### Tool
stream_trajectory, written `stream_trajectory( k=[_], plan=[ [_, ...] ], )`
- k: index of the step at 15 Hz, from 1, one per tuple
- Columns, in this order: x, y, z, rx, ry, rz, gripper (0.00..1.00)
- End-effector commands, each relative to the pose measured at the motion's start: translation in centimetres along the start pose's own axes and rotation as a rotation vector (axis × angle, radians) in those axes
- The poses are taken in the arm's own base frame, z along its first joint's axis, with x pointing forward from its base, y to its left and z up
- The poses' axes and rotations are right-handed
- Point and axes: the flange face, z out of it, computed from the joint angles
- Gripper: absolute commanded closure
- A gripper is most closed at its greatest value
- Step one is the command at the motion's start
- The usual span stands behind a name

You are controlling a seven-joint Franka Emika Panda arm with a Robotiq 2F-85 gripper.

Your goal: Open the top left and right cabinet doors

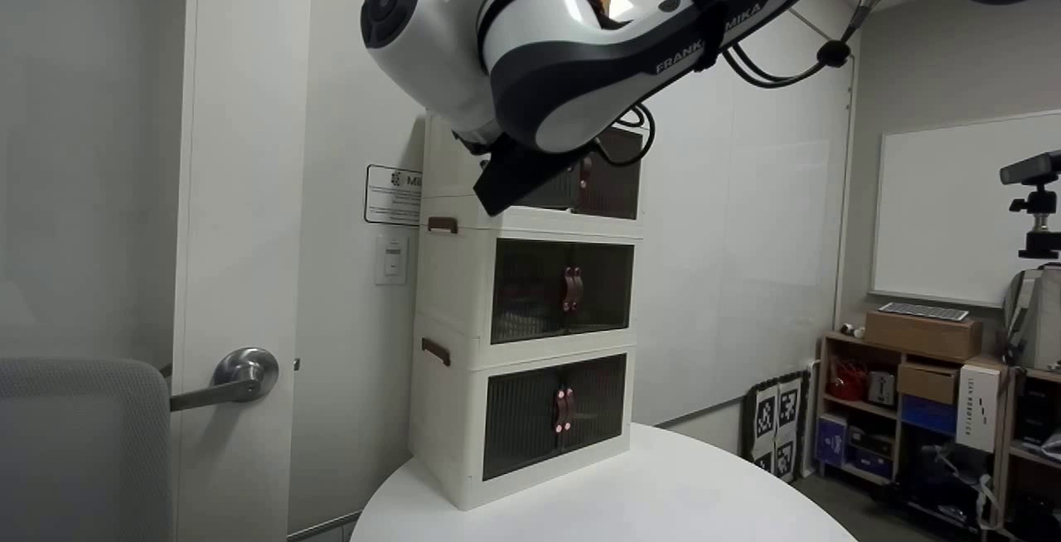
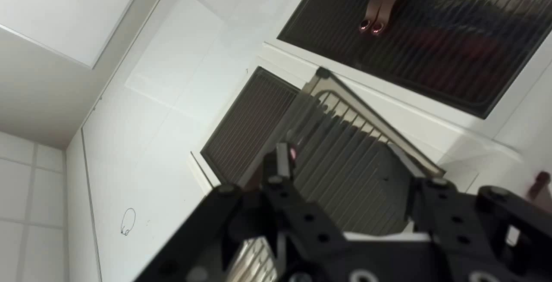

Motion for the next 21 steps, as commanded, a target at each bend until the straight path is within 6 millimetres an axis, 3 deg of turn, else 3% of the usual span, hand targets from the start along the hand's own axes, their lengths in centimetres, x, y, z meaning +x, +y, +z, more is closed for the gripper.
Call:
stream_trajectory(
  k=[1,3,8,9,13,21],
  plan=[
    [-1.9,-2.6,-0.6,0.008,-0.039,0.010,0.13],
    [-2.7,-3.4,-0.6,0.025,-0.056,0.001,0.01],
    [-2.2,-3.4,-1.8,0.255,-0.201,-0.080,0.00],
    [-0.9,-1.8,-2.8,0.305,-0.221,-0.089,0.00],
    [2.7,2.6,-2.6,0.485,-0.327,-0.112,0.00],
    [8.1,13.6,2.2,0.881,-0.545,-0.130,0.00]
  ],
)
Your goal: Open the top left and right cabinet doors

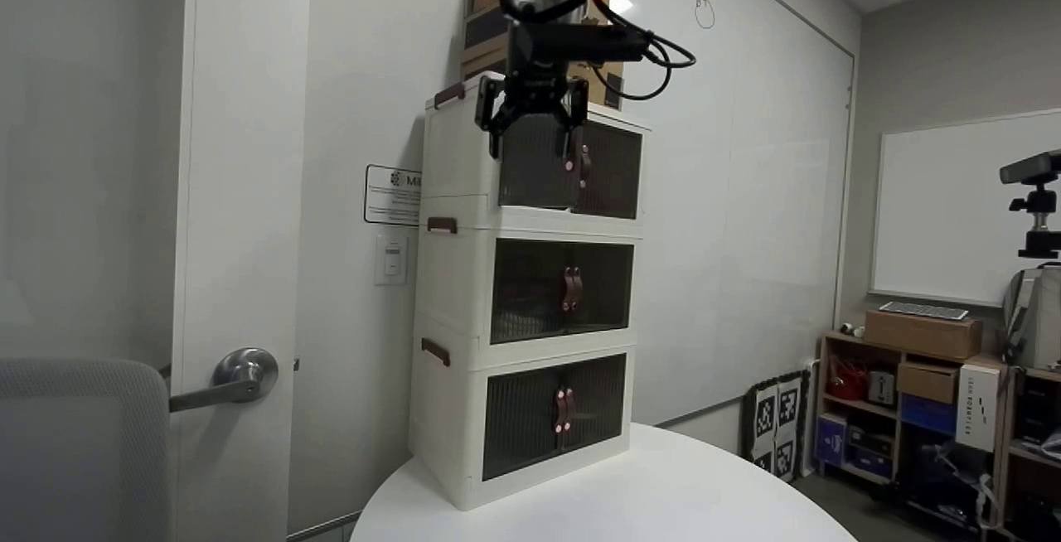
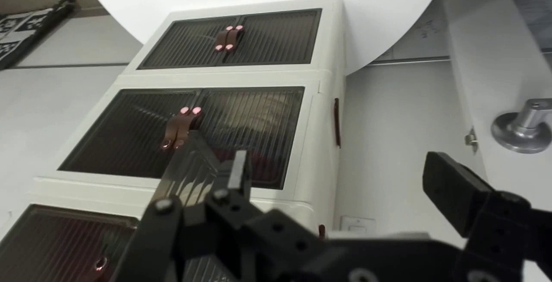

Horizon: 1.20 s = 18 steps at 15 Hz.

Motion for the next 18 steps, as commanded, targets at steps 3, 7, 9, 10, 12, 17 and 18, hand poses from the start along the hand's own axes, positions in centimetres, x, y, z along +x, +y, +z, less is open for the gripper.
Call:
stream_trajectory(
  k=[3,7,9,10,12,17,18],
  plan=[
    [0.9,8.0,-3.0,0.264,-0.125,-0.066,0.00],
    [2.0,14.7,-4.3,0.482,-0.246,-0.105,0.00],
    [1.8,18.6,-4.6,0.566,-0.338,-0.116,0.00],
    [1.7,20.5,-4.5,0.544,-0.377,-0.103,0.00],
    [1.7,24.6,-3.9,0.476,-0.415,-0.083,0.00],
    [3.1,33.9,-2.3,0.334,-0.386,0.063,0.00],
    [3.4,35.4,-1.7,0.305,-0.383,0.085,0.00]
  ],
)
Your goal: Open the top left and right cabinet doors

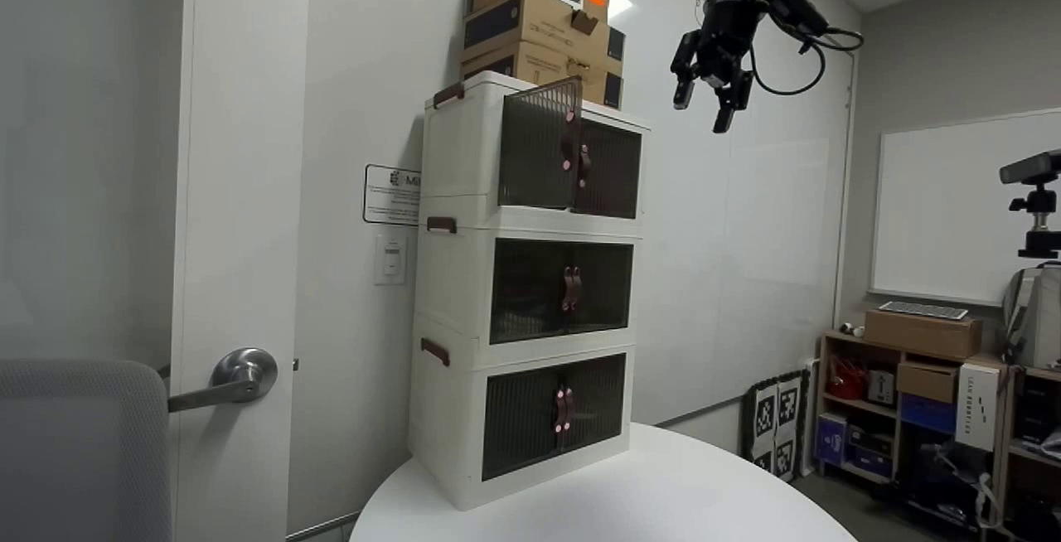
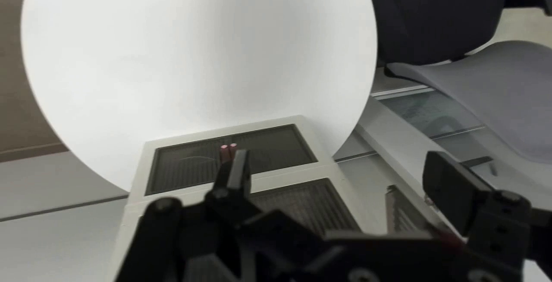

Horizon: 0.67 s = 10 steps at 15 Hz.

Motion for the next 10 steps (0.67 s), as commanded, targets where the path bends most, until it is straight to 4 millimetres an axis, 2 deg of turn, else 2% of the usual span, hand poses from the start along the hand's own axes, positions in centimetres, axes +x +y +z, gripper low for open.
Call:
stream_trajectory(
  k=[1,3,5,7,10],
  plan=[
    [1.6,4.7,-1.3,-0.098,0.042,0.082,0.00],
    [3.2,6.9,-0.8,-0.181,0.093,0.087,0.00],
    [5.4,8.0,0.2,-0.249,0.160,0.072,0.00],
    [8.0,8.2,1.9,-0.271,0.227,0.038,0.00],
    [11.7,7.3,4.2,-0.258,0.322,-0.006,0.00]
  ],
)
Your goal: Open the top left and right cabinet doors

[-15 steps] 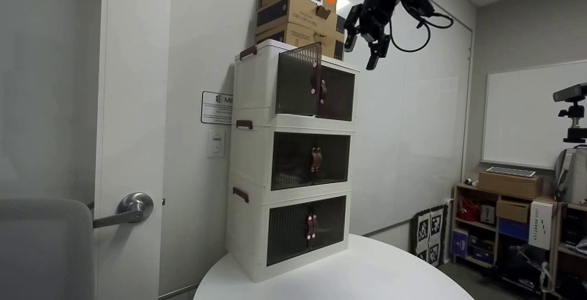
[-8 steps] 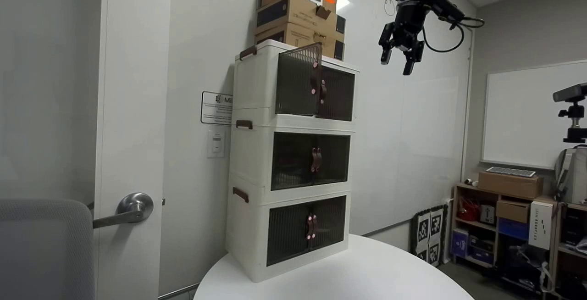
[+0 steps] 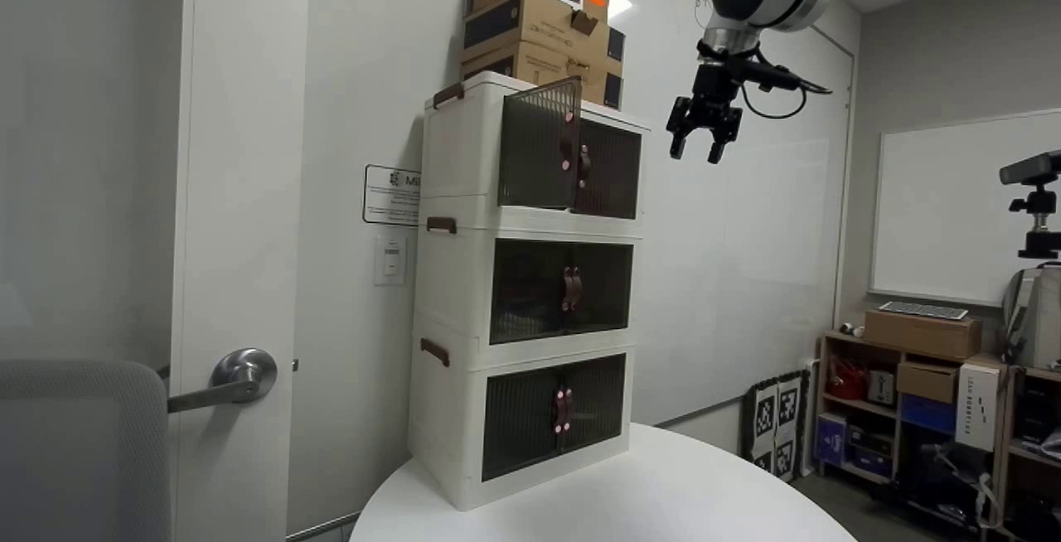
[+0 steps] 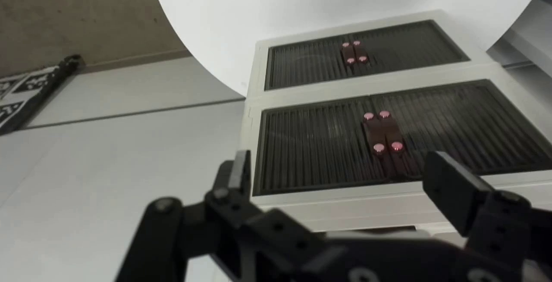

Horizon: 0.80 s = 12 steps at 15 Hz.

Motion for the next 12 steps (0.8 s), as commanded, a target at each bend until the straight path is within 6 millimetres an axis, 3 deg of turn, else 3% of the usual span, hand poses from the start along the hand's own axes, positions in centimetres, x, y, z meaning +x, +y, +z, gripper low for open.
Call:
stream_trajectory(
  k=[1,6,12],
  plan=[
    [4.3,-1.8,2.4,0.012,0.116,-0.033,0.00],
    [8.0,-3.0,2.6,0.132,0.308,-0.079,0.00],
    [9.7,-4.5,1.6,0.356,0.401,-0.171,0.00]
  ],
)
